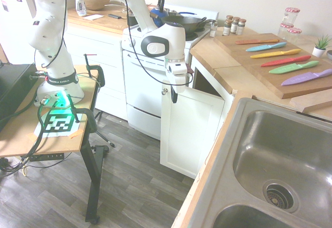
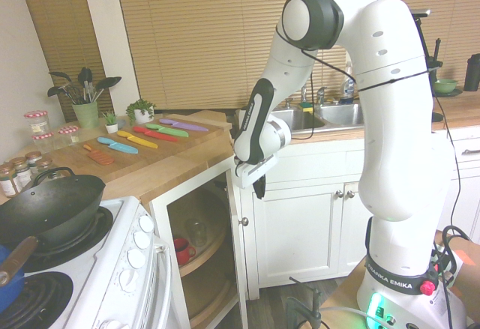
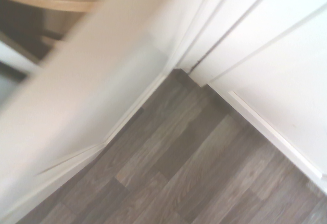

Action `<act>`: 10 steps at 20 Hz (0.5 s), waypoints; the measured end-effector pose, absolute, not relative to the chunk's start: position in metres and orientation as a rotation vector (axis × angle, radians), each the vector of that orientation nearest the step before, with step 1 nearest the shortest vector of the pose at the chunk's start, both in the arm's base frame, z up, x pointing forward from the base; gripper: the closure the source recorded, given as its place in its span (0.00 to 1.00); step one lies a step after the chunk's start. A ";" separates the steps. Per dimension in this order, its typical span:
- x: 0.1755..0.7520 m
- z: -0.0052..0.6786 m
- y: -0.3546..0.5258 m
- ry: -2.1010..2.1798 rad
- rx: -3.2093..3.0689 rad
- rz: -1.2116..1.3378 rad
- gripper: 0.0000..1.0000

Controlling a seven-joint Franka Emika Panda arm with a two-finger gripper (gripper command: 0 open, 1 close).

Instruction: Close the cabinet

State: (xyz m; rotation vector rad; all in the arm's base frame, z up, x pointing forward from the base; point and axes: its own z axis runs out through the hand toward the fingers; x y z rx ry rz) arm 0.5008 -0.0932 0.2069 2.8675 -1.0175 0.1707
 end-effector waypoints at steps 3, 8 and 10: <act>0.505 0.209 -0.072 -0.938 2.874 0.188 1.00; 0.513 0.216 -0.042 -0.878 2.866 0.206 1.00; 0.518 0.220 -0.033 -0.860 2.862 0.205 1.00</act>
